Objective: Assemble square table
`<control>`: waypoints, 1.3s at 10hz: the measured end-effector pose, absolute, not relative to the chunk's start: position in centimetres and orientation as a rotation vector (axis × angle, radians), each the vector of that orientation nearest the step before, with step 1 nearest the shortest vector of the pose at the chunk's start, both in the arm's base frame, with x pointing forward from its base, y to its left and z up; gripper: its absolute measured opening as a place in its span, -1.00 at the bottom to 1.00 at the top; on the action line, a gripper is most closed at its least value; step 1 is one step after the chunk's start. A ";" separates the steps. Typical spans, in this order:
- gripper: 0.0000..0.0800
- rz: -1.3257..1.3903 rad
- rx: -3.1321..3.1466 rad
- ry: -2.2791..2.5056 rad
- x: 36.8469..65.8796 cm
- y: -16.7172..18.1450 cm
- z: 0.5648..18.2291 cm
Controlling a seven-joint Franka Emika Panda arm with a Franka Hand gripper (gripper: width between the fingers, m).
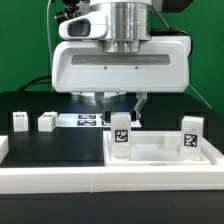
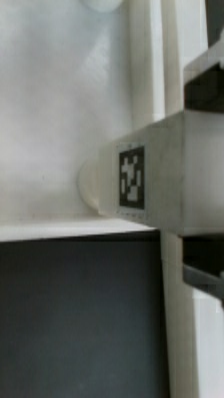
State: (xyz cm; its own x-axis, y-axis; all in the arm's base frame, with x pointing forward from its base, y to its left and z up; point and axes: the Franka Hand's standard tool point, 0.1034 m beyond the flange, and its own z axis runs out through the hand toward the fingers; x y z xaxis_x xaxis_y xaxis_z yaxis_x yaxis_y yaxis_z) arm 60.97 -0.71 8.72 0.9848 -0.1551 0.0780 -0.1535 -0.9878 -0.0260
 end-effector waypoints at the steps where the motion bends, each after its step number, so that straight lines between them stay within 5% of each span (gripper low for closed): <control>1: -0.28 -0.144 -3.072 0.467 61.0 -0.7 8.7; 8: -0.28 -0.118 -2.589 1.575 61.2 0.7 8.6; 13: -0.28 -0.065 -2.277 1.953 61.3 0.9 8.6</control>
Offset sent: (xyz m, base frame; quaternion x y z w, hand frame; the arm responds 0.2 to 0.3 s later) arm -0.0068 0.0045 -0.0074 -0.0164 -0.0082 0.2364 0.9715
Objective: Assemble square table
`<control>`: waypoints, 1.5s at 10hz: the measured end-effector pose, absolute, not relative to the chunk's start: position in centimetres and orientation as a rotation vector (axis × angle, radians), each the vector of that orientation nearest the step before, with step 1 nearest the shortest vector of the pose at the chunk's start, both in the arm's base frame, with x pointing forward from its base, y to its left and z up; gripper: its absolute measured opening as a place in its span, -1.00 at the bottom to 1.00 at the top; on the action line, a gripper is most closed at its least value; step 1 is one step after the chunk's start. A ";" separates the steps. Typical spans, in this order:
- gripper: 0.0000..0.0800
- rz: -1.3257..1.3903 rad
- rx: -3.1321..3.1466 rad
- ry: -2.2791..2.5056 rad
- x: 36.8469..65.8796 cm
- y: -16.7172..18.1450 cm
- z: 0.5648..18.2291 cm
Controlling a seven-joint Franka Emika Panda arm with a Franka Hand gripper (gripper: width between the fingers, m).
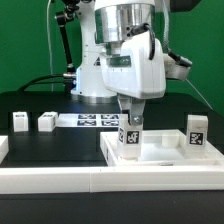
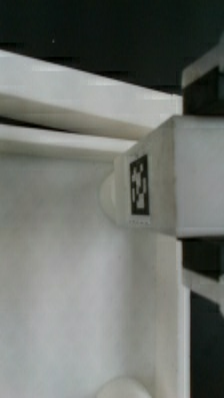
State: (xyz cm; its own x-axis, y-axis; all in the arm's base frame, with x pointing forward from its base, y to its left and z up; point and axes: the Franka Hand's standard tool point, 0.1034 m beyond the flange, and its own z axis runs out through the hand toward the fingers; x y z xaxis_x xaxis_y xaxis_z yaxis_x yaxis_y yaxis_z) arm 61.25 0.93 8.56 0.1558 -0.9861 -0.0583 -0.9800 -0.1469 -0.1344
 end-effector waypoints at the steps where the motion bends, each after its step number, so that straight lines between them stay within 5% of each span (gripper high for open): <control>1: -0.28 -0.053 -2.207 2.021 61.3 0.9 8.6; 5: -0.27 -0.053 -2.248 1.963 61.3 0.9 8.6; 7: 0.46 -0.073 -2.426 1.748 61.2 0.8 8.4; 8: 0.59 -0.085 -2.513 1.627 61.2 0.7 8.3; 15: 0.62 -0.153 -2.933 0.710 61.5 0.8 8.5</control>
Offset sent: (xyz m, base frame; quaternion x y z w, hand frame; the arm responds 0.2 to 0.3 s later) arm 0.0000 0.0000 0.0000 0.0000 0.0000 0.0000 1.0000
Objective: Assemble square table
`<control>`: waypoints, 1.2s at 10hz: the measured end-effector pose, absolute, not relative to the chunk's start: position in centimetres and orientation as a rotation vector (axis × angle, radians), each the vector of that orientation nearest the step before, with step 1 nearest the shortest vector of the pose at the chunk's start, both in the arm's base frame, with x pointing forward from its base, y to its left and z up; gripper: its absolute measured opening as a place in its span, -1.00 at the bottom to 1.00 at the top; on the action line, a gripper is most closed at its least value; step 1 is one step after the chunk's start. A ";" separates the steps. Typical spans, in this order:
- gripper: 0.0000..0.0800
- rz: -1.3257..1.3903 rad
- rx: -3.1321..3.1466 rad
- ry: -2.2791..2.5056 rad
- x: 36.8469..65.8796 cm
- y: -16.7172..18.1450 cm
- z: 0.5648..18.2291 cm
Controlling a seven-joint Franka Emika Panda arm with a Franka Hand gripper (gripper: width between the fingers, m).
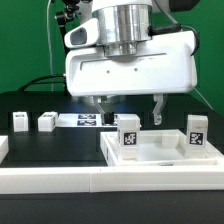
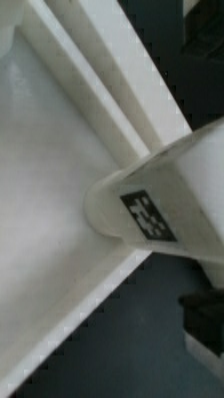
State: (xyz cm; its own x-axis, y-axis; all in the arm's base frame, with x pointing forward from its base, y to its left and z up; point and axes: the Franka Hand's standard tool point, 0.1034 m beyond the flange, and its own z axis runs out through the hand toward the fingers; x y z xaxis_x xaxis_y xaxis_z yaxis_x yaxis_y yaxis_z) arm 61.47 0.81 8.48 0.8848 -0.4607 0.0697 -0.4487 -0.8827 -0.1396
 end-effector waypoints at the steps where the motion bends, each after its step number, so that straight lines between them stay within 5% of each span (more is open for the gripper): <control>1: 0.62 -0.153 -2.956 0.625 61.5 0.9 8.5; 9: 0.62 -0.157 -3.105 -0.169 61.1 0.3 7.8; 10: 0.35 -0.157 -3.105 -0.168 61.1 0.3 7.8; 11: 0.35 -0.156 -3.105 -0.168 61.1 0.2 7.8; 12: -0.15 -0.156 -3.104 -0.150 61.1 0.3 7.7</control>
Offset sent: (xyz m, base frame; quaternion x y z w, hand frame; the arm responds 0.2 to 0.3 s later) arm 0.0046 0.0029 -0.0017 -0.0331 -0.0012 -0.1678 0.9853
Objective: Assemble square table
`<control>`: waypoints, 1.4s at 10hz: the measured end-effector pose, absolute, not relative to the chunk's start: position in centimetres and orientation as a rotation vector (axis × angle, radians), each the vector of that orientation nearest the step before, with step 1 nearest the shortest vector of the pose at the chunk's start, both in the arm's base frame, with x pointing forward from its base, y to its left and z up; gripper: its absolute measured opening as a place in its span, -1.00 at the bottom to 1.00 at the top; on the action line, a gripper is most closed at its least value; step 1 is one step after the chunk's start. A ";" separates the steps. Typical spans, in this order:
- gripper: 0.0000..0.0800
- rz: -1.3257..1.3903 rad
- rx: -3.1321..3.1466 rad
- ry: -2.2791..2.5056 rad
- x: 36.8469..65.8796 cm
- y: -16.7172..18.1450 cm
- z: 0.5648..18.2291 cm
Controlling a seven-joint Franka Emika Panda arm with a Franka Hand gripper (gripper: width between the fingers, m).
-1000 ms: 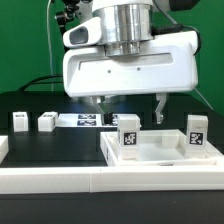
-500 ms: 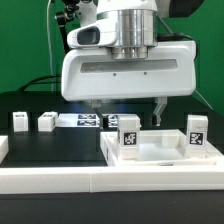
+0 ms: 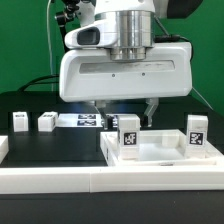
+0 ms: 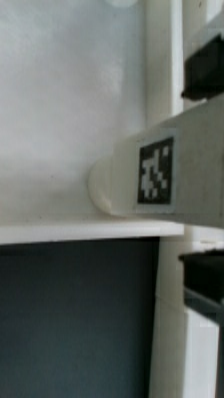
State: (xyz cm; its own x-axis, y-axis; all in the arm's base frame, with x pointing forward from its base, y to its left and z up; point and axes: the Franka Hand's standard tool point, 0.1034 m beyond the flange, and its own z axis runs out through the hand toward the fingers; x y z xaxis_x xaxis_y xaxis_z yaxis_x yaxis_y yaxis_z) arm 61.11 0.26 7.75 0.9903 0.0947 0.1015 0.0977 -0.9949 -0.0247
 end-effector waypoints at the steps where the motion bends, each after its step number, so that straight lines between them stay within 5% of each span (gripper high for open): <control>1: -0.15 -0.156 -3.105 -0.132 61.1 0.3 7.7; 5: -0.27 -0.152 -3.097 0.074 61.1 0.3 7.7; 14: -0.27 -0.125 -2.674 1.432 61.0 0.8 7.6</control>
Offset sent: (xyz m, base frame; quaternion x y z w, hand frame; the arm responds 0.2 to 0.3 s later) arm 0.0000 0.0000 0.0000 0.0000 0.0000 0.1938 0.9810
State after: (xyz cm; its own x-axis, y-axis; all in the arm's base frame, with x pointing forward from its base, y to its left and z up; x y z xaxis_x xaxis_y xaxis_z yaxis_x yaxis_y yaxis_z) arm 60.96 0.82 7.57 0.5529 -0.8329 0.0225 -0.8242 -0.5507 -0.1317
